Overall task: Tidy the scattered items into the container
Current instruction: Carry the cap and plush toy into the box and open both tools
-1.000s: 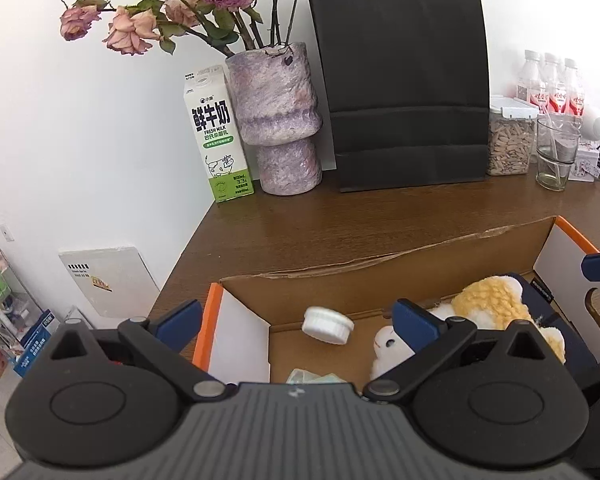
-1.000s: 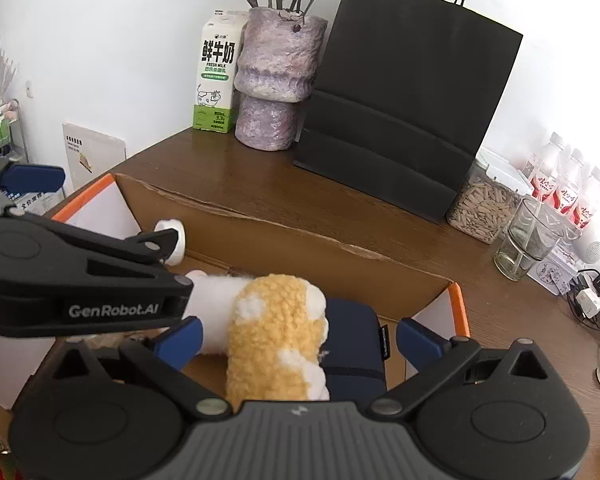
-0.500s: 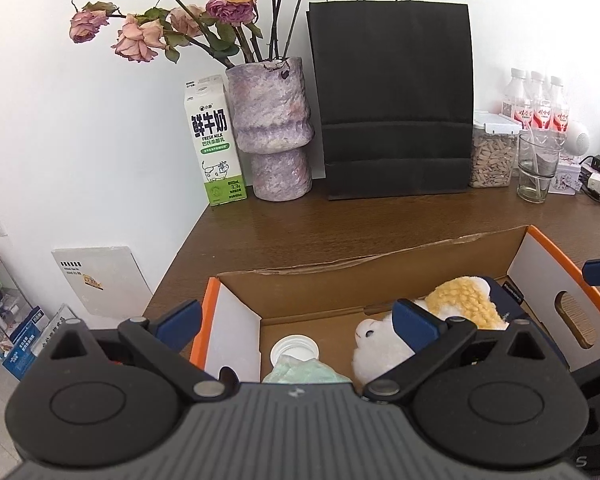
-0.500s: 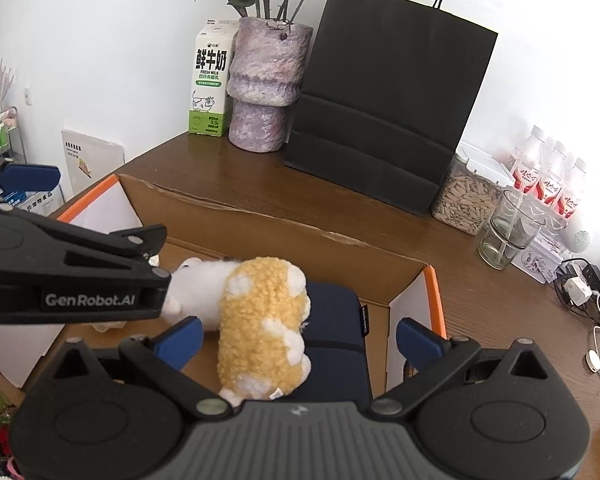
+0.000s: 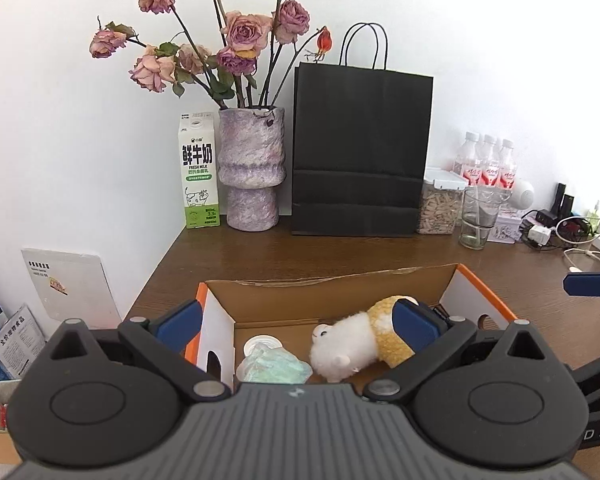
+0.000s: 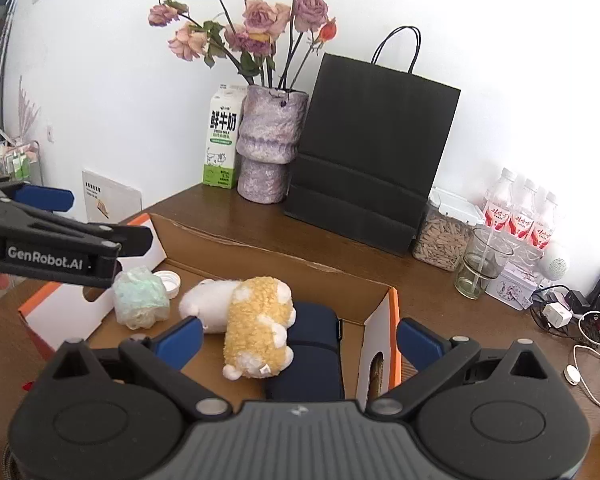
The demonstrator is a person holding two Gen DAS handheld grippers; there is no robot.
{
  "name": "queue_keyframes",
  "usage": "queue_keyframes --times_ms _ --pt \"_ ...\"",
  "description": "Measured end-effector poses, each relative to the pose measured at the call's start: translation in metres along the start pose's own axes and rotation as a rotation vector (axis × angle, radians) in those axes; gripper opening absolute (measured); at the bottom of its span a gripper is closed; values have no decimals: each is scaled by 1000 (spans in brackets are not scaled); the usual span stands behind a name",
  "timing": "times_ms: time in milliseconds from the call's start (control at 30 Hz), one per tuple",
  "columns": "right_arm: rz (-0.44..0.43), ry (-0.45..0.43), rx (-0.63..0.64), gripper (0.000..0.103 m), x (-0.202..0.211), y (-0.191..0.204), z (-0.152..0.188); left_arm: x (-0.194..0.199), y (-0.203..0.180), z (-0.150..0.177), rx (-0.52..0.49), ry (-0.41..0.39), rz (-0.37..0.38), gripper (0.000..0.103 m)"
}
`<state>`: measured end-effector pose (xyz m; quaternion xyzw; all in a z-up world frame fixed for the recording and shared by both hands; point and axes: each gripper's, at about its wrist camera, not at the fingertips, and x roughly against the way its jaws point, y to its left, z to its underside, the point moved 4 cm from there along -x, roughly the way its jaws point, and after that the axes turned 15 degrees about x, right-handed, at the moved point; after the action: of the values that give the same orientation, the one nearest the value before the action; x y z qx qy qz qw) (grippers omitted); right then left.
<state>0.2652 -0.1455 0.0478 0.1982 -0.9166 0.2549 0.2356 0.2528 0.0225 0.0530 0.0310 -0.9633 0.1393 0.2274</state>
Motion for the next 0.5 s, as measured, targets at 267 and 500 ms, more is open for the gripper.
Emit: queue_keyframes --times_ms 267,500 --pt "7 -125 -11 103 64 7 27 55 -4 15 11 -85 88 103" --pt "10 -199 -26 103 111 26 62 98 1 38 -8 -187 102 103"
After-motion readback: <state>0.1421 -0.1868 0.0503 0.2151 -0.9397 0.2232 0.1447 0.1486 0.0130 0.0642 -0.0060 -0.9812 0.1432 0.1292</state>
